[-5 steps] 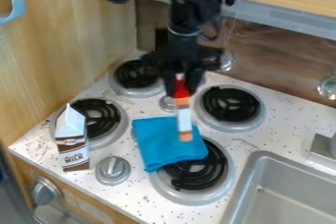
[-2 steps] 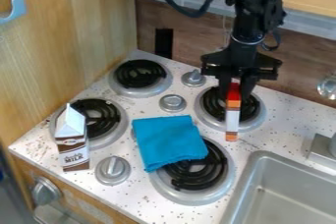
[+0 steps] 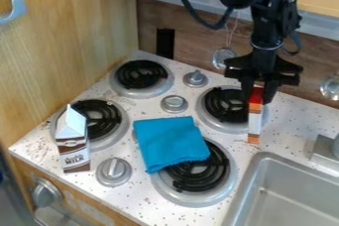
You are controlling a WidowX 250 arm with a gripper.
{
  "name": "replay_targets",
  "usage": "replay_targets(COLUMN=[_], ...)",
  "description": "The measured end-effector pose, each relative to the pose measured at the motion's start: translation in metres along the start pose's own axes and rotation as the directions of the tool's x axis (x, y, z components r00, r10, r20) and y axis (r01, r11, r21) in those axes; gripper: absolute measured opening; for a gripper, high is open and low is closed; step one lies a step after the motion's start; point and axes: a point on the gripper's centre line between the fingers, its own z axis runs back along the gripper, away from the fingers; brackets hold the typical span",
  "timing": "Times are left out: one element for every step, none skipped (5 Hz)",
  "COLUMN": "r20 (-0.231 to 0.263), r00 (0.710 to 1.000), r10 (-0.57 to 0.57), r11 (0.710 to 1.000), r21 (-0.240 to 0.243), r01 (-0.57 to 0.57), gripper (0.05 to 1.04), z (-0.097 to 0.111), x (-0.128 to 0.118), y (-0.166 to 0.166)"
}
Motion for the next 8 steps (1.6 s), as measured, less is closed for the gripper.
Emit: replay_targets(r20=[0.005, 0.041, 0.063, 0.079, 0.097, 0.100, 0.106, 0.090], r00=[0.996, 0.986, 0.972, 0.965, 0.958, 0.955, 0.953, 0.957], r10=[-0.093, -0.162, -0.227, -0.252, -0.271, -0.278, -0.284, -0.275], r11=[0.995, 0.986, 0.974, 0.968, 0.963, 0.961, 0.959, 0.961], r21=[-0.023, -0.035, -0.010, 0.003, 0.021, 0.031, 0.035, 0.051], r01=[0.093, 0.163, 0.228, 0.252, 0.270, 0.276, 0.281, 0.271], gripper=[0.358, 0.358, 0.358, 0.358, 0.358, 0.358, 0.400, 0.710], z=[-0.011, -0.013, -0.020, -0.024, -0.034, -0.038, -0.040, -0.043], x=[0.005, 0.009, 0.008, 0.008, 0.004, 0.001, 0.000, -0.004], y=[-0.006, -0.009, -0.004, -0.001, 0.004, 0.007, 0.008, 0.012])
